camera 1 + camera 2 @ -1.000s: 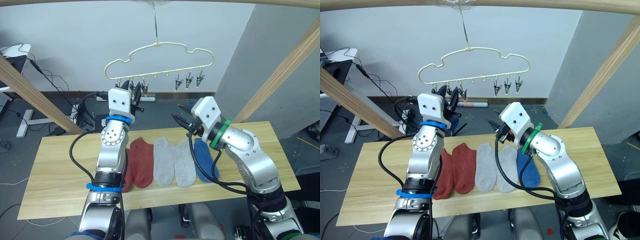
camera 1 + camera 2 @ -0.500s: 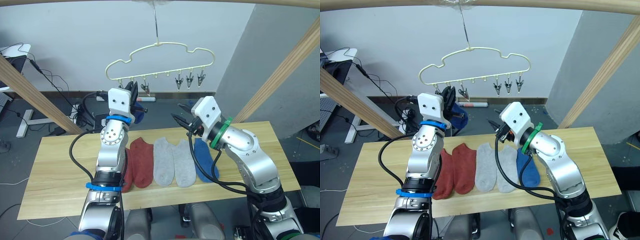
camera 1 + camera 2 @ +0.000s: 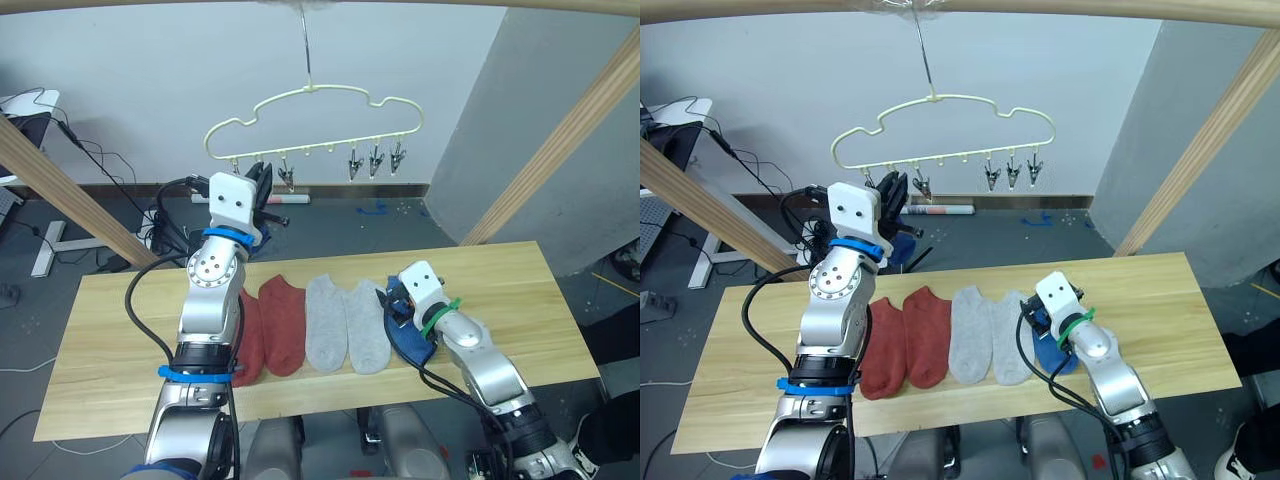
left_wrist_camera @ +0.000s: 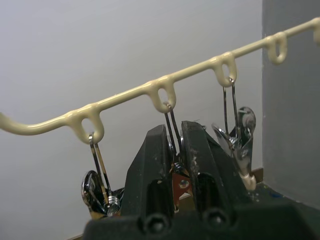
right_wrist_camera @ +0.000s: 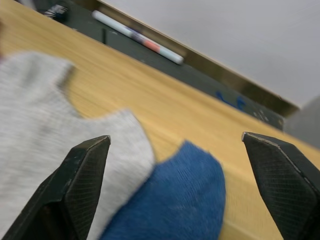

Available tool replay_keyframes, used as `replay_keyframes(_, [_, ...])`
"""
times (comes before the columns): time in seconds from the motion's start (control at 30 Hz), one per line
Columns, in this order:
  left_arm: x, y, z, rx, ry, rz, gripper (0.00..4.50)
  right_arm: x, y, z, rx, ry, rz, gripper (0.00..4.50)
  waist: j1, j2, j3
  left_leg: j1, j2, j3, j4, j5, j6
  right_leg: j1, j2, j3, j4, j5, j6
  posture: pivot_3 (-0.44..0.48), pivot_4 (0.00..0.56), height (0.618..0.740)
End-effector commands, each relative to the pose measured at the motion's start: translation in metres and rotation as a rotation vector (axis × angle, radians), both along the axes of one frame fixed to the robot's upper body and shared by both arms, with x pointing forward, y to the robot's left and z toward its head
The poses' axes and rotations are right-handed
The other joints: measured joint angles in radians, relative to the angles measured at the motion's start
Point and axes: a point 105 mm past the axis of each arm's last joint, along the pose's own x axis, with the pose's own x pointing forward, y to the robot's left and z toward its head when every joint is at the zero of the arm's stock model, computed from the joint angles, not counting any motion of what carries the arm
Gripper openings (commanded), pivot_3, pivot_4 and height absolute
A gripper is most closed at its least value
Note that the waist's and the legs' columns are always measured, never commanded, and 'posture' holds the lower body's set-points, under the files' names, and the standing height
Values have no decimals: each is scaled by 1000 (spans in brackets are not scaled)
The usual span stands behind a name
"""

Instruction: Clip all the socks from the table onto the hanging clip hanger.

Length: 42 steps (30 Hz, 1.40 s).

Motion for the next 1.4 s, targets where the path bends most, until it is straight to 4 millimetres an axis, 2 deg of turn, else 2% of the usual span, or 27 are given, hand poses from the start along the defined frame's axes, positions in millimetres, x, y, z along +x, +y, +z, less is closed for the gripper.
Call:
replay_keyframes(0.03, [-6, 1, 14, -5, -48, -17, 92, 10, -11, 2, 7, -47, -50, 4500, 1, 0, 0, 0, 0, 0, 0, 0, 0, 0, 0, 0, 0, 0, 0, -139, 295, 740])
replay_keyframes(0.17, [-7, 0, 14, -4, -45, -21, 92, 10, -21, -4, 43, -46, -80, 4500, 4, 0, 0, 0, 0, 1, 0, 0, 0, 0, -1, 1, -1, 0, 0, -131, 293, 740])
replay_keyframes(0.37, [-7, 1, 14, -5, -40, -24, 92, 2, -25, -8, 94, -21, -73, 4500, 7, 0, 0, 0, 0, 1, 0, 0, 0, 0, -1, 1, -1, 0, 0, -134, 292, 740])
replay_keyframes(0.63, [-7, 0, 12, -5, -32, -31, 92, 1, -17, -22, 76, 51, -51, 4500, 8, 0, 0, 0, 0, 0, 0, 0, 0, 0, -1, 1, -1, 0, 0, -136, 291, 740])
replay_keyframes(0.77, [-6, 0, 12, -8, -24, -42, 92, 7, -23, -29, 123, 135, -145, 3633, 8, 0, 0, 0, 0, 1, 0, 0, 0, 0, -1, 1, 0, 0, 0, -128, 289, 740])
replay_keyframes(1.0, [-6, 1, 12, -25, 5, -81, 92, 7, -27, -28, 101, 145, -149, 1018, 20, 0, 0, 0, 0, 1, 0, 0, 0, 0, -1, 1, 0, 0, 0, -122, 292, 740])
replay_keyframes(1.1, [-7, -2, 13, -53, 33, -128, 92, 6, -21, -16, 86, 86, -98, 1, 24, 0, 0, 0, 0, 0, 0, 0, 0, 0, -1, 1, 0, 0, 0, -119, 292, 740])
replay_keyframes(1.2, [-10, -7, 17, -62, 46, -183, 92, 5, -12, 11, 45, -29, -14, 0, 23, 0, 0, 0, 0, 1, 0, 0, 0, 0, -1, 1, 0, 0, 0, -117, 294, 740])
replay_keyframes(1.4, [-14, -10, 23, -83, 77, -247, 92, 3, 26, 89, -14, -292, 196, 0, 21, 1, 1, 0, 0, 1, 0, 0, 0, 0, 0, 1, 0, 0, 0, -118, 296, 740])
